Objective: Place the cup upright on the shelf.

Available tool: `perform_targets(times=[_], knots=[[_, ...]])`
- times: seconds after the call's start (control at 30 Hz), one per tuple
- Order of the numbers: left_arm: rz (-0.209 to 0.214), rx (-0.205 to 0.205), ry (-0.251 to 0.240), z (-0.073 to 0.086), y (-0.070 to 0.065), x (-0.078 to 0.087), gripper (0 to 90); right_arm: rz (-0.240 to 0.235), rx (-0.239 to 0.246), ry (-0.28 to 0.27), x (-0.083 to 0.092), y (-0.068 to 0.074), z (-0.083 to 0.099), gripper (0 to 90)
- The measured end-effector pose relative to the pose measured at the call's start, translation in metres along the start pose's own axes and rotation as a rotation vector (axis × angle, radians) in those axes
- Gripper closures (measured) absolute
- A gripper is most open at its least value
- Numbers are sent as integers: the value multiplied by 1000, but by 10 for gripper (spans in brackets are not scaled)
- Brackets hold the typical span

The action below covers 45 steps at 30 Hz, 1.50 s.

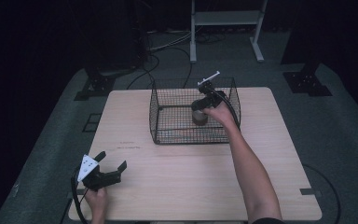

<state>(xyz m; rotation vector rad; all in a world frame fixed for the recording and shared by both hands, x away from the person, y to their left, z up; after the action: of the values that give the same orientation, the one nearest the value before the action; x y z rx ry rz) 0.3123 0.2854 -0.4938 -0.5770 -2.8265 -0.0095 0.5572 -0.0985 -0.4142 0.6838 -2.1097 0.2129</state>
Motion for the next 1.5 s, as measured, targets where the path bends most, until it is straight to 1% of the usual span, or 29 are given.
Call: perform_targets(times=[0.07,0.13,0.2,0.27,0.4,0.43,0.47,0.5,0.57,0.6,0.73,0.77,0.83,0.87,0.93,0.97,1.03,1.1,1.13,1.23,1.27,1.3,1.33,1.37,1.4,1.43,1.47,1.5], knots=[[-1,0,1,0,0,0,0,-11,-2,-18,5,-1,-1,50],[-2,-3,1,0,0,-1,0,-13,-2,-23,7,-2,-1,50],[0,-5,2,0,0,-1,0,-19,-10,-23,9,-1,-1,50],[0,-3,1,0,0,-1,0,-14,-1,-21,10,-1,0,50],[1,-4,0,0,0,-1,0,-17,-3,-26,16,3,0,50],[3,-6,2,0,-1,-1,0,-26,4,-37,22,4,0,52],[3,-6,2,0,-1,-1,0,-26,4,-37,22,4,0,52],[5,-12,6,0,-1,0,0,-30,10,-50,28,6,-1,54],[4,-13,9,0,0,0,0,-30,13,-56,30,6,-1,54],[4,-5,4,0,-1,0,0,-32,14,-62,35,7,-1,56],[1,-4,4,0,0,0,0,-37,16,-63,39,5,0,56],[1,-6,3,0,-1,0,0,-39,8,-61,39,5,0,57],[3,-10,6,0,-1,0,0,-27,27,-48,40,5,3,57],[3,-10,6,0,-1,0,0,-27,27,-48,40,5,3,57],[4,-10,5,0,-1,-1,0,-32,27,-51,42,5,5,61],[7,-12,7,0,-1,-1,0,-33,38,-52,44,5,7,63],[7,-13,7,0,-1,-1,0,-42,39,-55,46,6,9,63],[7,-15,6,0,-1,-1,0,-43,54,-59,50,8,11,63],[7,-15,6,0,-1,-1,0,-43,54,-59,50,8,11,63],[7,-16,7,0,-1,0,0,-55,64,-75,57,11,14,65],[8,-14,7,0,-2,0,0,-65,76,-82,63,14,17,65],[8,-14,7,0,-2,0,0,-65,76,-82,63,14,17,65],[8,-14,7,0,-2,0,0,-83,75,-97,68,16,20,65],[8,-16,7,0,-2,0,0,-87,82,-102,71,17,21,65],[9,-15,7,0,-2,-1,0,-81,93,-105,74,19,23,65],[9,-15,7,0,-2,-1,0,-81,93,-105,74,19,23,65],[8,-16,8,0,-2,0,0,-87,106,-109,78,20,27,65],[8,-16,8,0,-2,0,0,-96,104,-113,80,22,29,65]])
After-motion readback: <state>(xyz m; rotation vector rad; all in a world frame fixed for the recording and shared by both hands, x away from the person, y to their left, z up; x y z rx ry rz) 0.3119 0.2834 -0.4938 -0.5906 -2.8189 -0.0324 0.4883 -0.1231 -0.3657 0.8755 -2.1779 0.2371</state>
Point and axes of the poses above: each handheld gripper's, and its own axes: x roughly backward along the jaws, z roughly out of its underside, y roughly to its left, the point moved 3 cm from there along -x, roughly forward along the jaws, and after that the axes turned 4 degrees about -z, right-handed, at the moved point
